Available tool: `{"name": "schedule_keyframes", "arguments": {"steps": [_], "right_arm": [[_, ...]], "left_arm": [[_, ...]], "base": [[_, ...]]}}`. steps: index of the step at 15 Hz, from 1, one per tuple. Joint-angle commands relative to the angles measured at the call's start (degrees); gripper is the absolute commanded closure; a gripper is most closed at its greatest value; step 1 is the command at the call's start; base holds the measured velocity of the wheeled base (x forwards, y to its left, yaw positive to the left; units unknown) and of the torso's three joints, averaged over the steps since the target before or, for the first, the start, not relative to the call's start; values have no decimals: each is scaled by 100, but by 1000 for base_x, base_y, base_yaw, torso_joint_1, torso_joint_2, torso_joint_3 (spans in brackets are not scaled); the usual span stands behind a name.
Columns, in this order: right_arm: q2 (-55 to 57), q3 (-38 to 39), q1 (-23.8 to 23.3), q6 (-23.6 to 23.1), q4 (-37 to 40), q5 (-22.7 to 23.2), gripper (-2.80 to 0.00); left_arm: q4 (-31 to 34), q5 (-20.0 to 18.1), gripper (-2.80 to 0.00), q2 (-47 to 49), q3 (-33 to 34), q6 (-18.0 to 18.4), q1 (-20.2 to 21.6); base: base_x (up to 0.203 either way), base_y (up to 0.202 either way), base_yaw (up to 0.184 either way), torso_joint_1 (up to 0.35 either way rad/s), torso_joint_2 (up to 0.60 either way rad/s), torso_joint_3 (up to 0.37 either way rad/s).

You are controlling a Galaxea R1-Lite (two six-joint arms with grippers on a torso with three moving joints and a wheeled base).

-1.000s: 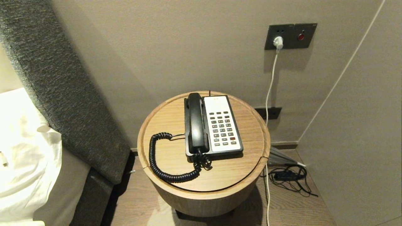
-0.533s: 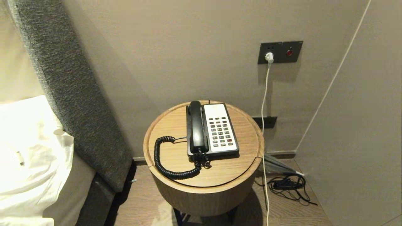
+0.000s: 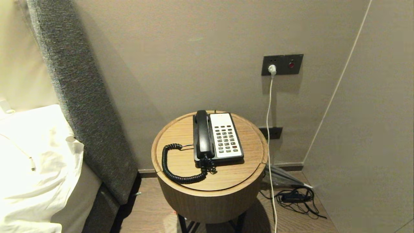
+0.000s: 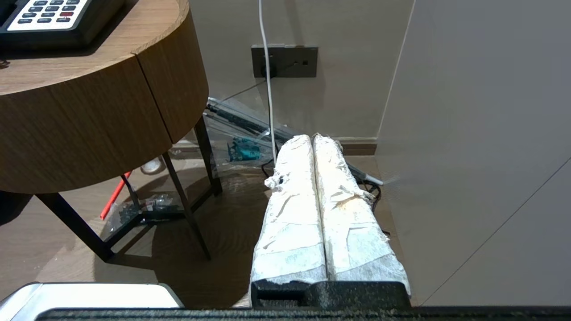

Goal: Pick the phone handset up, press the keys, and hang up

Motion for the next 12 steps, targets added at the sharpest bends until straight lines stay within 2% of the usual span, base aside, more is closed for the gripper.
{"name": "schedule_keyframes", "arguments": {"steps": [1,12], "right_arm": [[9,-2,5,-2,2,0,0],[9,7,5,15,-15,0,0]], "left_arm": [[1,-8,0,-3,0,10,2],[1,0,0,-3,0,10,2]], "base": [[0,0,0,0,0,0],[0,0,0,0,0,0]]}}
